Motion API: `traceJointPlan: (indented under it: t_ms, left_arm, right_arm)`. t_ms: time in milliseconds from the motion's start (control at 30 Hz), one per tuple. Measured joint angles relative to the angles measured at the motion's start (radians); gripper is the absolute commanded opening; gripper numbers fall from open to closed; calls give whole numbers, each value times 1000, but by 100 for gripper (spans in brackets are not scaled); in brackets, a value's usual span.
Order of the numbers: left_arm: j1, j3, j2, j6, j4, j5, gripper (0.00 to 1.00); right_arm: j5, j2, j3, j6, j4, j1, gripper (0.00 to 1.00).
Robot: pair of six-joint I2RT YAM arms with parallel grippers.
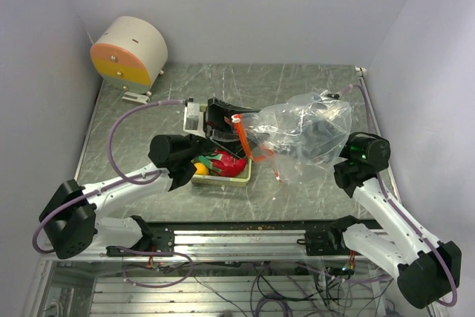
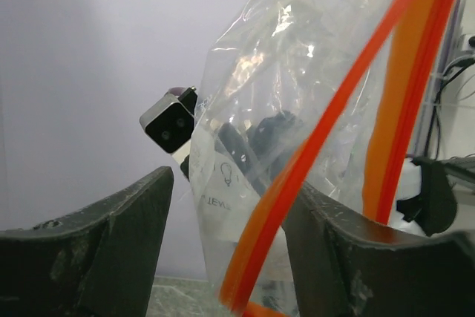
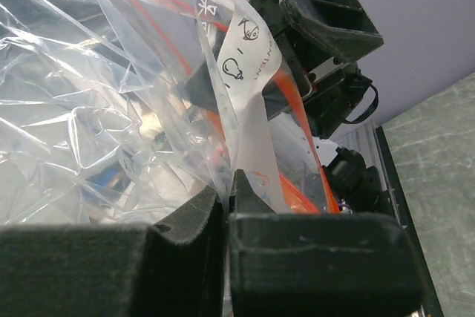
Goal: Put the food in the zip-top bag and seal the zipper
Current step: Open the zipper of the food storage bag.
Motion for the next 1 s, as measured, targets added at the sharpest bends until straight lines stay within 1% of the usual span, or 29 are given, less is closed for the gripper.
traceJointPlan:
  t_ms: [33, 67, 100, 133, 233, 267, 333, 400, 467, 500, 533, 633, 767, 800, 867, 1000]
  left_arm:
    - [0, 0, -2, 3, -4, 2, 40]
    - [-1, 0, -5, 7, -13, 2, 19]
    - [-1, 0, -11, 14, -27, 2, 10]
    - [-1, 0, -18, 21, -43, 2, 7]
    - [-2, -2, -63, 61, -122, -8, 7]
    - [-2, -6, -82, 73, -144, -14, 7]
    - [-6, -29, -127, 103, -192, -37, 7]
    - [-8, -56, -182, 139, -243, -82, 7]
    - [-8, -69, -248, 176, -323, -151, 7]
    - [-8, -71, -285, 195, -375, -195, 7]
    - [-8, -71, -315, 209, -413, -234, 7]
    - [-8, -70, -421, 252, -587, -407, 7]
    - [-8, -30, -497, 250, -882, -682, 7]
    - [-8, -2, -501, 237, -981, -771, 7]
    - [-7, 57, -493, 201, -1146, -904, 7]
    - [-5, 157, -427, 151, -1350, -1040, 7]
  right_arm:
    - [0, 0, 0, -1, -2, 0, 0]
    - [0, 0, 0, -5, -5, 0, 0]
    - [0, 0, 0, -11, -15, 0, 0]
    - [0, 0, 0, -19, -24, 0, 0]
    - [7, 0, 0, -43, -58, 0, 0]
    - [11, 0, 0, -48, -62, 0, 4]
    - [12, 2, 0, -58, -73, 3, 28]
    - [12, 0, 1, -84, -109, 3, 49]
    - [21, -5, 9, -146, -196, 3, 65]
    - [32, -9, 23, -199, -272, 3, 71]
    - [51, -14, 50, -270, -375, 4, 73]
    - [155, -29, 157, -480, -665, 3, 73]
    - [400, -84, 283, -737, -988, 3, 69]
    - [449, -99, 294, -778, -1034, 3, 68]
    - [552, -130, 301, -868, -1129, 3, 64]
    - [630, -115, 283, -954, -1209, 11, 63]
